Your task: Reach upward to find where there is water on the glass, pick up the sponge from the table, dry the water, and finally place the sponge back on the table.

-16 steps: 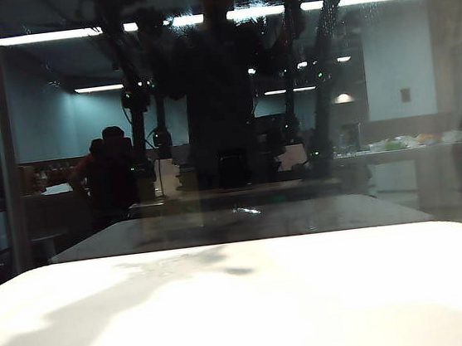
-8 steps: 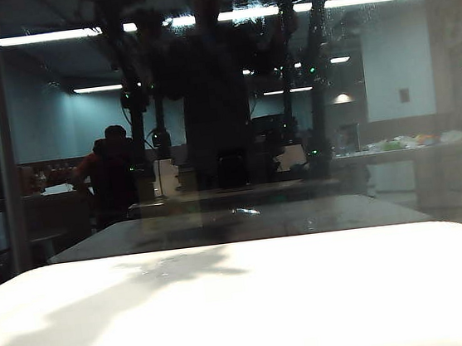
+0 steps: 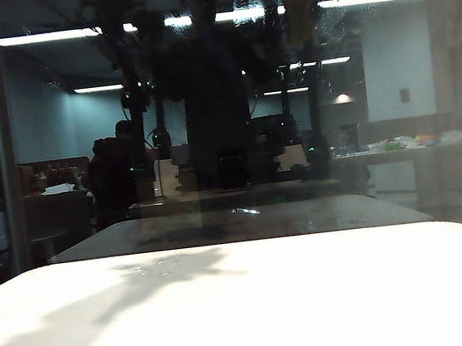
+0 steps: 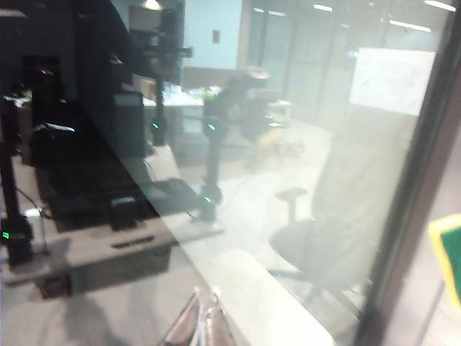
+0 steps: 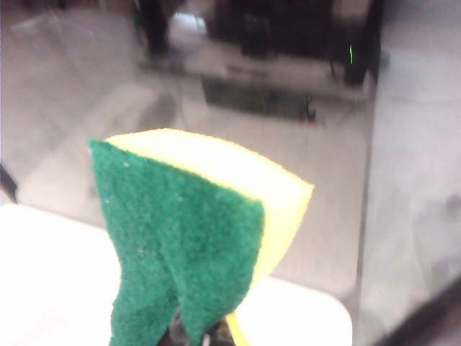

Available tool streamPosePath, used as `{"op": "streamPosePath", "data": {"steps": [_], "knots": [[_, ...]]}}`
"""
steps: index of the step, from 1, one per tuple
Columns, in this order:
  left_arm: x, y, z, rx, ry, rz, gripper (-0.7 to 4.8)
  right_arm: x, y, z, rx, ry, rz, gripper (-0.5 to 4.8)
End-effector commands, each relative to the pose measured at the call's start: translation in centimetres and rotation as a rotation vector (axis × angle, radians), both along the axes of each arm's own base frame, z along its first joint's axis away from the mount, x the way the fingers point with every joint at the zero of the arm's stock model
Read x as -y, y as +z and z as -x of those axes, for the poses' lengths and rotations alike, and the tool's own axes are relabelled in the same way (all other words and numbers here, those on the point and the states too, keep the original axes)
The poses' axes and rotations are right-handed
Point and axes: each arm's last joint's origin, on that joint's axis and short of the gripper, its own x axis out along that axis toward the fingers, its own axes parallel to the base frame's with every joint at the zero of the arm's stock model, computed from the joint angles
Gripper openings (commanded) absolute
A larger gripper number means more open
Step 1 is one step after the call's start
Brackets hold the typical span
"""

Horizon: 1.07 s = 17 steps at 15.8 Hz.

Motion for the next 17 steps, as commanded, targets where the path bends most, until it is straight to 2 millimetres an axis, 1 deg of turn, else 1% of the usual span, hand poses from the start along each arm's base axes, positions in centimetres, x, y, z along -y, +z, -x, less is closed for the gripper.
{"op": "streamPosePath", "data": {"steps": [1, 2, 3, 5, 6, 7, 8, 11, 12, 13, 16, 17], "knots": [[0.0, 0.4, 0.8, 0.025, -0.001, -0.003, -0.05, -0.3, -3.4, 2.0, -0.059, 0.054, -0.003, -0.09], [0.0, 0.4, 0.8, 0.025, -0.001, -0.003, -0.05, -0.2, -5.1, 2.5, -0.069, 0.050, -0.011, -0.09], [0.0, 0.4, 0.8, 0.025, -0.001, -0.003, -0.05, -0.1, -6.3, 2.8, -0.074, 0.040, -0.036, -0.09], [0.0, 0.4, 0.8, 0.024, -0.001, -0.003, -0.05, -0.1, -8.5, 3.0, -0.088, 0.023, -0.077, -0.09], [0.0, 0.4, 0.8, 0.024, -0.001, -0.003, -0.05, -0.1, -10.1, 2.8, -0.100, 0.018, -0.084, -0.09], [0.0, 0.3, 0.8, 0.024, -0.001, -0.003, -0.05, -0.5, -12.2, 2.4, -0.135, 0.036, -0.114, -0.09], [0.0, 0.3, 0.8, 0.024, -0.001, -0.003, -0.05, -0.8, -13.4, 2.1, -0.155, 0.055, -0.141, -0.09], [0.0, 0.3, 0.8, 0.022, -0.001, -0.003, -0.05, -2.0, -17.9, 1.4, -0.181, 0.075, -0.177, -0.09], [0.0, 0.3, 0.7, 0.019, 0.000, -0.003, -0.05, -2.5, -20.1, 1.1, -0.220, 0.077, -0.193, -0.09], [0.0, 0.3, 0.7, 0.015, 0.000, -0.003, -0.05, -3.0, -21.9, 0.7, -0.262, 0.081, -0.190, -0.09], [0.0, 0.2, 0.7, 0.007, 0.000, -0.003, -0.05, -4.4, -25.0, -0.6, -0.357, 0.102, -0.157, -0.09], [0.0, 0.1, 0.7, 0.001, 0.000, -0.003, -0.05, -5.6, -26.5, -1.5, -0.400, 0.143, -0.157, -0.09]]}}
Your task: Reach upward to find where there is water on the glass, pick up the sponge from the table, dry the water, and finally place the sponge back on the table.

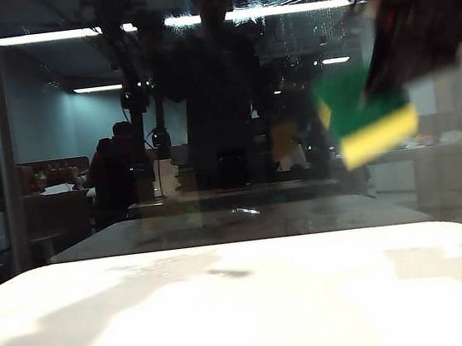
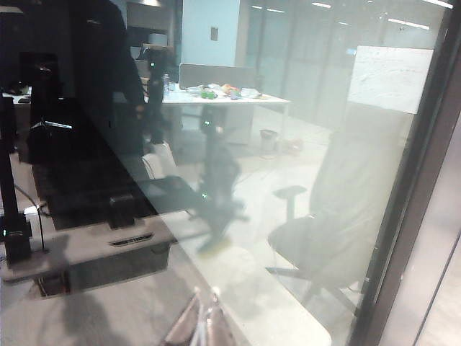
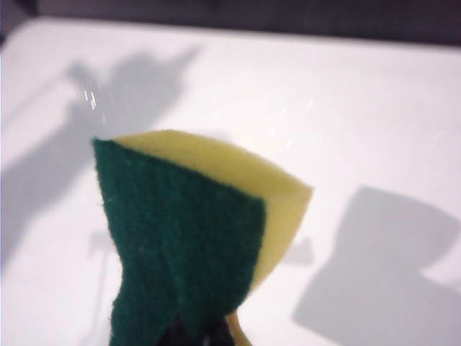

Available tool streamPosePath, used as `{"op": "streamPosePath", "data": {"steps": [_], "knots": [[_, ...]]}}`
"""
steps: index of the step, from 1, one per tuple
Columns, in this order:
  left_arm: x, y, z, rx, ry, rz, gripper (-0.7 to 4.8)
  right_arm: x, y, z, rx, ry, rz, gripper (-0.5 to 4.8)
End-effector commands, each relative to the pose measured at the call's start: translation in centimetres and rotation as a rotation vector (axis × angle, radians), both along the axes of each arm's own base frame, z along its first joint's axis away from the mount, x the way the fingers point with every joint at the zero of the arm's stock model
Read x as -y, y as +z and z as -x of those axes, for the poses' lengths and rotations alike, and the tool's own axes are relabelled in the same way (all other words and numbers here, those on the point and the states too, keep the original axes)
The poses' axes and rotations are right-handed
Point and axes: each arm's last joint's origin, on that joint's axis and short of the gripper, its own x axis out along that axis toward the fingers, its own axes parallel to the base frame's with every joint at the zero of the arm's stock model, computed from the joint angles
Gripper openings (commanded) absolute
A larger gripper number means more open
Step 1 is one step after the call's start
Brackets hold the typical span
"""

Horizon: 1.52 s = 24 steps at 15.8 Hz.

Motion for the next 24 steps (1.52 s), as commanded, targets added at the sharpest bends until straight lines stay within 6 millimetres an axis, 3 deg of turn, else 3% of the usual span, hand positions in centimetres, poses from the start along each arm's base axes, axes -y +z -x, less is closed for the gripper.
{"op": "streamPosePath", "data": {"steps": [1, 6, 12, 15, 16, 18, 24], "knots": [[0.0, 0.1, 0.2, 0.003, 0.000, -0.003, -0.05, -2.6, -2.9, -2.0, -0.058, 0.076, -0.038, -0.09], [0.0, 0.1, 0.2, 0.002, 0.001, -0.003, -0.05, -5.2, -7.1, -3.6, -0.190, 0.117, -0.130, -0.09], [0.0, -0.2, 0.2, -0.025, 0.001, -0.003, -0.05, -6.1, -11.2, -4.0, -0.383, 0.135, -0.158, -0.09], [0.0, -0.2, 0.2, -0.026, 0.000, -0.003, -0.05, -6.3, -11.4, -3.9, -0.399, 0.157, -0.169, -0.09], [0.0, -0.2, 0.2, -0.026, -0.001, -0.004, -0.05, -6.3, -11.4, -3.9, -0.404, 0.167, -0.177, 0.27], [0.0, -0.2, 0.2, -0.026, -0.002, -0.003, -0.05, -6.3, -11.4, -3.8, -0.407, 0.170, -0.179, 1.51], [0.1, -0.2, 0.3, -0.026, -0.026, -0.006, -0.05, -6.2, -10.8, -4.1, -0.342, 0.102, -0.134, 1.78]]}}
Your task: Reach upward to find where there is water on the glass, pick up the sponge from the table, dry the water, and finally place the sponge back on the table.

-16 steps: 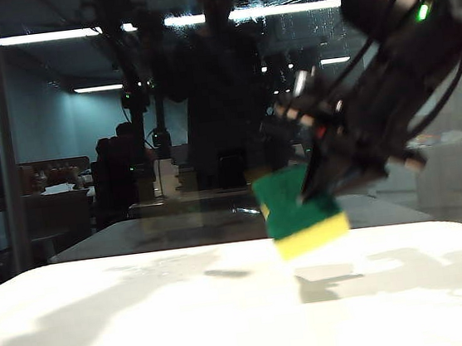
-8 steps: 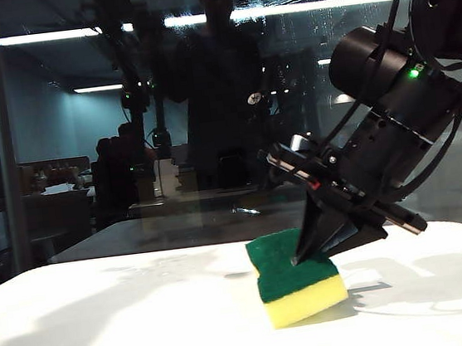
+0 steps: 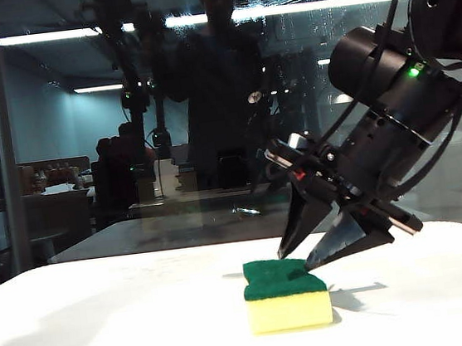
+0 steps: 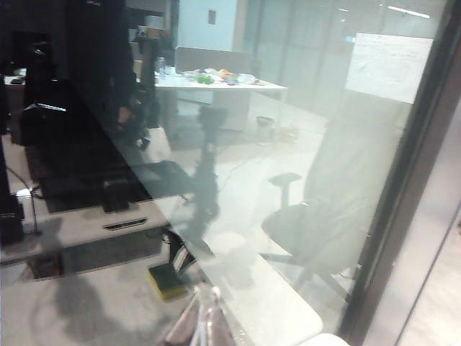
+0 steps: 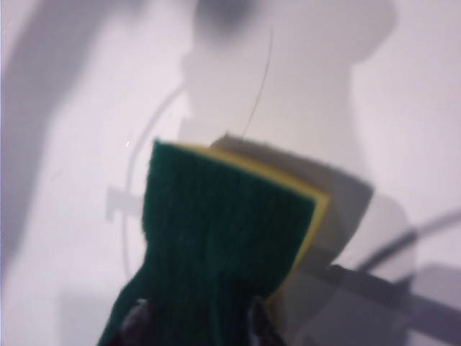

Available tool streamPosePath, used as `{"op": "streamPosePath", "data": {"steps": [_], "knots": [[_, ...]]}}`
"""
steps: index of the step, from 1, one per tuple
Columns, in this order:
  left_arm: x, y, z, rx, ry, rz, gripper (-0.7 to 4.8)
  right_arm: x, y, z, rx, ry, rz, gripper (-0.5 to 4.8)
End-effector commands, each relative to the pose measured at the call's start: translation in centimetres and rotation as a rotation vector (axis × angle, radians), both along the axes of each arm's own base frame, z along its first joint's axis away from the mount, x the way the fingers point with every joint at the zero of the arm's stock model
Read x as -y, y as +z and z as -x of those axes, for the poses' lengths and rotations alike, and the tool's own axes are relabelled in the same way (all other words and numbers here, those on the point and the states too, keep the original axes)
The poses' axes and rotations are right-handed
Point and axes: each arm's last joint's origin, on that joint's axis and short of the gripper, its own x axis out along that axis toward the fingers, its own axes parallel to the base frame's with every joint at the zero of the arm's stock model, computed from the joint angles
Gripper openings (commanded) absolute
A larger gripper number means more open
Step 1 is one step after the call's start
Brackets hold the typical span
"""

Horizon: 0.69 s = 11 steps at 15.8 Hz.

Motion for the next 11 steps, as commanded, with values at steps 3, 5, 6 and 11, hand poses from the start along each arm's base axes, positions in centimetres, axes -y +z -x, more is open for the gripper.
{"op": "streamPosePath", "data": {"steps": [3, 5, 6, 11], "knots": [[0.0, 0.0, 0.3, -0.005, -0.009, -0.005, -0.05, 0.6, 3.4, -0.2, 0.254, -0.079, 0.108, -0.09], [0.0, -0.2, 0.3, 0.013, -0.008, -0.080, -0.05, 1.1, 5.9, 0.2, 0.390, -0.092, 0.153, -0.09], [0.1, -0.6, 0.3, 0.025, -0.015, -0.164, -0.05, 1.7, 8.1, 0.8, 0.497, -0.122, 0.186, -0.09], [1.5, -2.3, 0.8, -0.065, 0.024, -0.330, -0.05, 6.4, 15.9, 3.7, 0.769, -0.338, 0.151, -0.09]]}}
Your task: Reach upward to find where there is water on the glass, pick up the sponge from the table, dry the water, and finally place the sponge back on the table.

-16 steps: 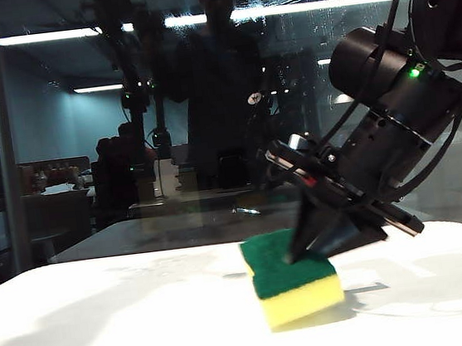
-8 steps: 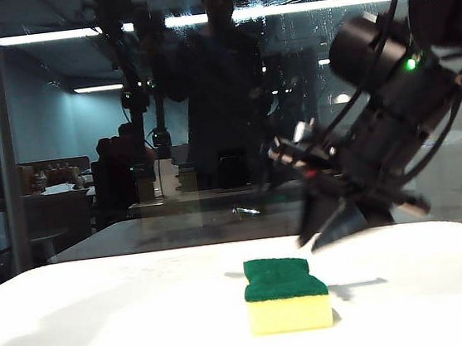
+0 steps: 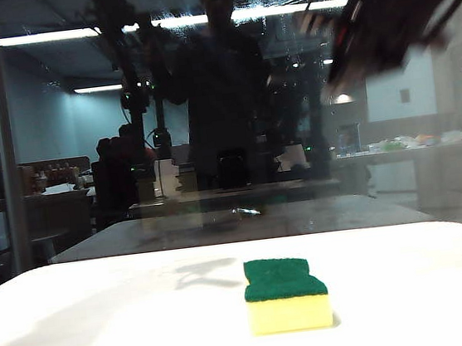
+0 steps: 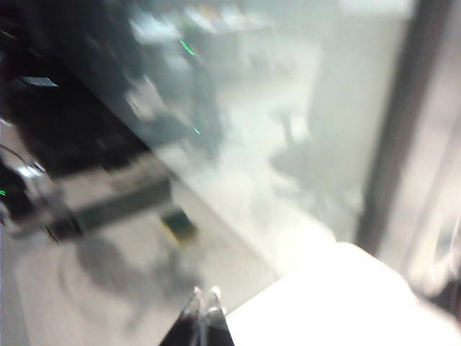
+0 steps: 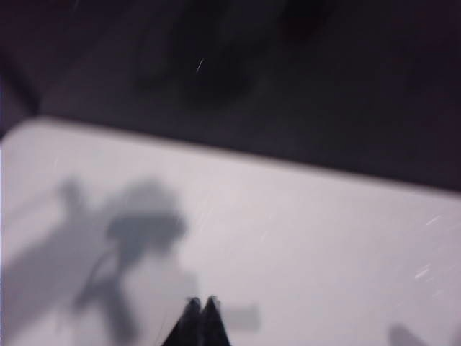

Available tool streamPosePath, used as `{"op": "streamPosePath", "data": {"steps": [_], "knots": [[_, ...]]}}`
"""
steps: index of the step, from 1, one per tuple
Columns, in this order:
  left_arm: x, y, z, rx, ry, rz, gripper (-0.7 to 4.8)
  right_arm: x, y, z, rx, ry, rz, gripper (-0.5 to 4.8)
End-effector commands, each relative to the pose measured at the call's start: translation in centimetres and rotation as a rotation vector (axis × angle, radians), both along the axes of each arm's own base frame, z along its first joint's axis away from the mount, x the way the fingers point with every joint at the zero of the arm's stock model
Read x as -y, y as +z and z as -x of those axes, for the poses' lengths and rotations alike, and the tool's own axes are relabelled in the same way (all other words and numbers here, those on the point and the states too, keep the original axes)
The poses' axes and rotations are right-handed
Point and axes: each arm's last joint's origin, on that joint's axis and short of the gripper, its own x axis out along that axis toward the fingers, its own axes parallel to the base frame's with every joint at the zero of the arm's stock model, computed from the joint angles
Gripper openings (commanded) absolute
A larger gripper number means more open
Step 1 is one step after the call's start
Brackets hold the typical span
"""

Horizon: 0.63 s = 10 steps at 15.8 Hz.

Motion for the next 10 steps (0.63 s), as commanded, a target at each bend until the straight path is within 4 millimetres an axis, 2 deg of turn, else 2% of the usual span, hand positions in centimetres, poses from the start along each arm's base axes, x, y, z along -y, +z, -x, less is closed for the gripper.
{"op": "streamPosePath", "data": {"steps": [1, 4, 7, 10], "knots": [[1.0, -0.9, 1.1, -0.013, 0.122, -0.124, -0.05, 3.4, 3.8, 1.6, 0.150, -0.113, -0.046, -0.09], [0.8, -1.9, 2.7, -0.037, 0.124, -0.124, -0.05, 6.5, 5.2, 3.1, 0.178, -0.200, -0.054, -0.09], [0.5, -3.4, 4.0, -0.047, 0.155, -0.131, -0.05, 7.8, 5.2, 3.8, 0.150, -0.224, -0.048, -0.09], [0.3, -5.3, 4.9, -0.059, 0.171, -0.096, -0.05, 8.0, 5.8, 4.8, 0.172, -0.206, -0.039, -0.09]]}}
